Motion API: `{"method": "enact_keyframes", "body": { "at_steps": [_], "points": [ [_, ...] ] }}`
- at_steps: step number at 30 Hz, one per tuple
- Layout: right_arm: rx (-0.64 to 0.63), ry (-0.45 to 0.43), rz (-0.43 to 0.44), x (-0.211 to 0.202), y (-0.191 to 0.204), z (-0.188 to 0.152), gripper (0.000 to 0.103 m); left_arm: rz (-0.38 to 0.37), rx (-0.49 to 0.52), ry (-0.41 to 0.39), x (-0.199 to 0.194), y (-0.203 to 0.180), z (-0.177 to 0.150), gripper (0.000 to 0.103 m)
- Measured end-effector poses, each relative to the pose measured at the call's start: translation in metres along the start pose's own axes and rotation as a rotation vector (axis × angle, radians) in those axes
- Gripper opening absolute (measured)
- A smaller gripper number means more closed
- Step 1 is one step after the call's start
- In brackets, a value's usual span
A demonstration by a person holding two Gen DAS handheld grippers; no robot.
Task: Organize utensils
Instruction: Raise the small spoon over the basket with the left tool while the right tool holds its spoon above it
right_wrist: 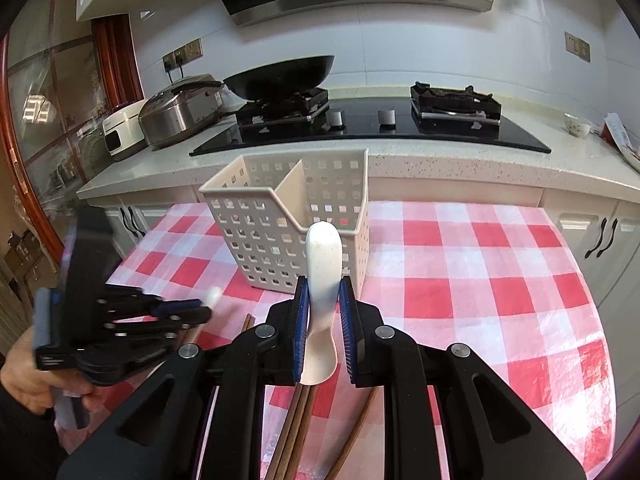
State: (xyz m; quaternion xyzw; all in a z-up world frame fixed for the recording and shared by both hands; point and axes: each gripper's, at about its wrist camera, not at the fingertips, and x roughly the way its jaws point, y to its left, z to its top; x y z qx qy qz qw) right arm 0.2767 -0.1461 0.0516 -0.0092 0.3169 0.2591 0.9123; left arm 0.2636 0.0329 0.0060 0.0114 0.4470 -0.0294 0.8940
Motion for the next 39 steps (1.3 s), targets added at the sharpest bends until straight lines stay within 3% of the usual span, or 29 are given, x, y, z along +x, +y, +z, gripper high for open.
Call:
{"method": "enact_keyframes", "body": {
  "at_steps": [6, 12, 23, 33, 39],
  "points": [
    [-0.017, -0.031, -0.015, -0.010, 0.003, 0.009, 0.017, 0.012, -0.033, -0.094, -0.039, -0.003, -0.001, 0.011],
    [-0.025, -0.037, -0.015, -0.017, 0.006, 0.014, 0.017, 0.004, -0.043, -0.135, -0.060, -0.005, 0.004, 0.011],
    [-0.028, -0.110, -0.006, -0.028, 0.007, 0.072, 0.017, 0.000, -0.044, -0.357, -0.125, -0.011, 0.082, 0.011],
    [-0.028, -0.166, -0.022, -0.004, 0.002, 0.124, 0.017, 0.008, -0.093, -0.503, -0.112, -0.006, 0.164, 0.011],
    [-0.030, -0.150, -0.030, 0.028, -0.002, 0.127, 0.017, 0.020, -0.127, -0.540, -0.074, -0.001, 0.180, 0.011]
  ]
}}
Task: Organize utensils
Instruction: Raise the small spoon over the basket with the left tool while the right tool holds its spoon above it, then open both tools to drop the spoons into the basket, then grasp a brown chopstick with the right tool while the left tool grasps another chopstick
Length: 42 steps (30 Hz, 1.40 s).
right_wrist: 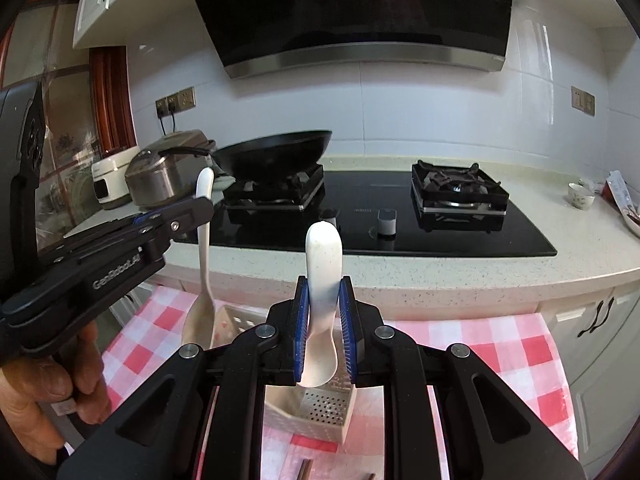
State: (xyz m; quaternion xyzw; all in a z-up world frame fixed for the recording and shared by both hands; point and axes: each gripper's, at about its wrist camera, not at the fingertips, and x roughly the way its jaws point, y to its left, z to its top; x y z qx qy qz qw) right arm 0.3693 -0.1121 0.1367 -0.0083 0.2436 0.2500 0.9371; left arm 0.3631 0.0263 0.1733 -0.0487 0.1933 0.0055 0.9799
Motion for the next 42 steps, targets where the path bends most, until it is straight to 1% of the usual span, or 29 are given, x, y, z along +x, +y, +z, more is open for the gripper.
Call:
{"method": "enact_keyframes", "body": {
  "at_steps": [6, 10, 19, 21, 23, 25, 27, 28, 29, 31, 33, 35, 39, 40, 42],
  "points": [
    [0.001, 0.036, -0.006, 0.024, -0.002, -0.018, 0.017, 0.005, -0.007, 0.034, 0.028, 0.001, -0.031, 0.011],
    [0.006, 0.056, 0.000, 0.035, -0.003, -0.030, 0.018, 0.002, -0.011, 0.060, 0.039, 0.003, -0.047, 0.011],
    [0.024, 0.077, -0.010, 0.040, -0.010, -0.040, 0.018, 0.004, 0.002, 0.105, 0.046, 0.003, -0.067, 0.011],
    [0.026, 0.083, -0.016, 0.041, -0.012, -0.042, 0.026, 0.001, 0.007, 0.113, 0.047, 0.002, -0.069, 0.011],
    [0.033, 0.082, -0.021, 0.040, -0.015, -0.042, 0.046, -0.006, 0.014, 0.120, 0.046, 0.000, -0.069, 0.013],
    [0.039, 0.063, -0.032, 0.035, -0.020, -0.042, 0.052, -0.014, 0.017, 0.115, 0.042, -0.001, -0.067, 0.013],
    [0.048, 0.055, -0.045, 0.030, -0.024, -0.043, 0.053, -0.025, 0.007, 0.114, 0.037, 0.001, -0.064, 0.015],
    [0.062, 0.051, -0.051, 0.027, -0.029, -0.044, 0.053, -0.029, 0.006, 0.110, 0.032, 0.001, -0.062, 0.020],
    [0.072, 0.049, -0.054, 0.024, -0.032, -0.045, 0.053, -0.029, 0.006, 0.105, 0.028, 0.001, -0.060, 0.023],
    [0.101, 0.048, -0.067, 0.017, -0.043, -0.049, 0.054, -0.032, -0.003, 0.097, 0.016, 0.005, -0.057, 0.024],
    [0.124, 0.050, -0.081, 0.010, -0.051, -0.054, 0.054, -0.029, -0.023, 0.090, -0.001, 0.012, -0.056, 0.028],
    [0.142, 0.054, -0.094, 0.003, -0.058, -0.061, 0.055, -0.018, -0.038, 0.083, -0.016, 0.019, -0.058, 0.034],
    [0.168, 0.092, -0.112, -0.007, -0.067, -0.082, 0.055, 0.011, -0.061, 0.099, -0.049, 0.036, -0.074, 0.036],
    [0.171, 0.103, -0.115, -0.010, -0.067, -0.089, 0.055, 0.021, -0.065, 0.109, -0.055, 0.040, -0.078, 0.038],
    [0.164, 0.126, -0.120, -0.016, -0.064, -0.103, 0.056, 0.059, -0.079, 0.147, -0.068, 0.050, -0.095, 0.038]
  ]
}}
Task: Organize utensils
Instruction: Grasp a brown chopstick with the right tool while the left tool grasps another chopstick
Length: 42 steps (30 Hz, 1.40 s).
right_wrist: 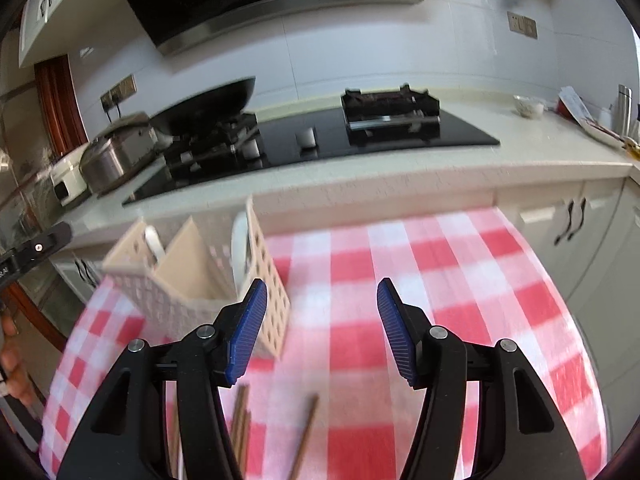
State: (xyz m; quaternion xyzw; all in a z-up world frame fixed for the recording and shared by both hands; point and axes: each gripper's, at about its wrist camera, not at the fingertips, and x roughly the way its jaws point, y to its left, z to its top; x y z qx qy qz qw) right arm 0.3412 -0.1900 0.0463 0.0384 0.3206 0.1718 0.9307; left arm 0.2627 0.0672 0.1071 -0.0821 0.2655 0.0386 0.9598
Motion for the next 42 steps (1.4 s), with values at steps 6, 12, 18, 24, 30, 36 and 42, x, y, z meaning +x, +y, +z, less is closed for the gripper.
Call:
{"method": "enact_keyframes", "body": {
  "at_steps": [6, 12, 18, 24, 30, 36, 42],
  "points": [
    [-0.012, 0.077, -0.007, -0.006, 0.009, -0.051, 0.061, 0.085, -0.032, 0.161, -0.012, 0.021, -0.064, 0.038],
    [-0.030, 0.168, -0.018, -0.003, 0.021, -0.095, 0.060, 0.126, 0.001, 0.314, -0.002, 0.017, -0.133, 0.038],
    [-0.074, 0.220, -0.034, -0.002, 0.033, -0.119, 0.059, 0.130, 0.023, 0.403, 0.013, 0.011, -0.167, 0.030],
    [-0.105, 0.260, -0.048, 0.010, 0.040, -0.130, 0.047, 0.173, 0.101, 0.406, 0.021, -0.004, -0.171, 0.028],
    [-0.132, 0.255, -0.079, 0.018, 0.043, -0.131, 0.041, 0.165, 0.112, 0.405, 0.026, -0.011, -0.167, 0.013],
    [-0.123, 0.250, -0.078, 0.024, 0.036, -0.124, 0.016, 0.154, 0.095, 0.402, 0.032, -0.010, -0.163, 0.006],
    [-0.110, 0.248, -0.053, 0.027, 0.032, -0.121, 0.009, 0.127, 0.067, 0.401, 0.034, -0.007, -0.159, 0.006]
  ]
}}
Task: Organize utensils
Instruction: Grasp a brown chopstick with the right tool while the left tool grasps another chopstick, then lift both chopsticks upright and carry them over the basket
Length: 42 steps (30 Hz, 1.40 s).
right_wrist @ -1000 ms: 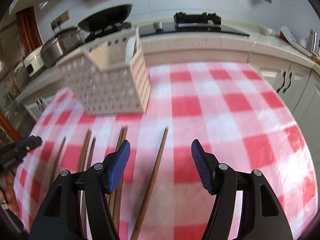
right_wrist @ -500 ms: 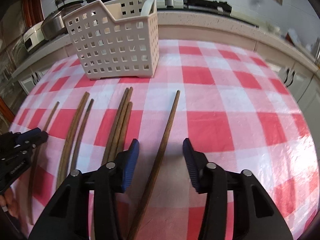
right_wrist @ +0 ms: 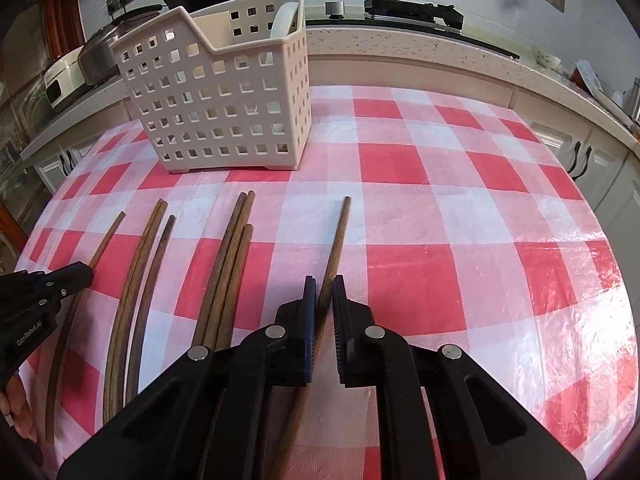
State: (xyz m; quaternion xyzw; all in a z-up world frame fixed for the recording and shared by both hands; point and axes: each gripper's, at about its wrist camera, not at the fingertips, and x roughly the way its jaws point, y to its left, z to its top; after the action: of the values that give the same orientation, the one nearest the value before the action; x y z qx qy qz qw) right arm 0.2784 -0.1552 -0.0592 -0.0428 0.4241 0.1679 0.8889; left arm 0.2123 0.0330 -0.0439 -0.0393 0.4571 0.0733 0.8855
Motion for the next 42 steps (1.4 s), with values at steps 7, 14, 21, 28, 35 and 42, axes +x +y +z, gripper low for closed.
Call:
{"method": "enact_keyframes", "body": {
  "at_steps": [7, 14, 21, 28, 35, 42],
  "points": [
    [0.005, -0.022, 0.032, -0.011, -0.005, 0.003, 0.008, -0.021, -0.012, -0.062, -0.022, 0.000, 0.008, 0.006],
    [-0.001, -0.090, 0.059, -0.046, -0.005, 0.015, 0.007, -0.028, -0.020, -0.142, -0.051, -0.003, 0.022, 0.006],
    [-0.008, -0.157, 0.071, -0.081, -0.005, 0.026, 0.007, -0.027, -0.017, -0.199, -0.078, -0.005, 0.031, 0.006],
    [-0.021, -0.234, 0.079, -0.119, -0.003, 0.034, 0.007, -0.039, -0.011, -0.252, -0.103, -0.006, 0.037, 0.006],
    [-0.032, -0.276, 0.083, -0.142, -0.002, 0.036, 0.007, -0.040, -0.011, -0.289, -0.123, -0.005, 0.036, 0.006],
    [-0.043, -0.302, 0.086, -0.154, 0.003, 0.036, 0.007, -0.043, -0.004, -0.328, -0.142, -0.008, 0.035, 0.006]
  ]
}}
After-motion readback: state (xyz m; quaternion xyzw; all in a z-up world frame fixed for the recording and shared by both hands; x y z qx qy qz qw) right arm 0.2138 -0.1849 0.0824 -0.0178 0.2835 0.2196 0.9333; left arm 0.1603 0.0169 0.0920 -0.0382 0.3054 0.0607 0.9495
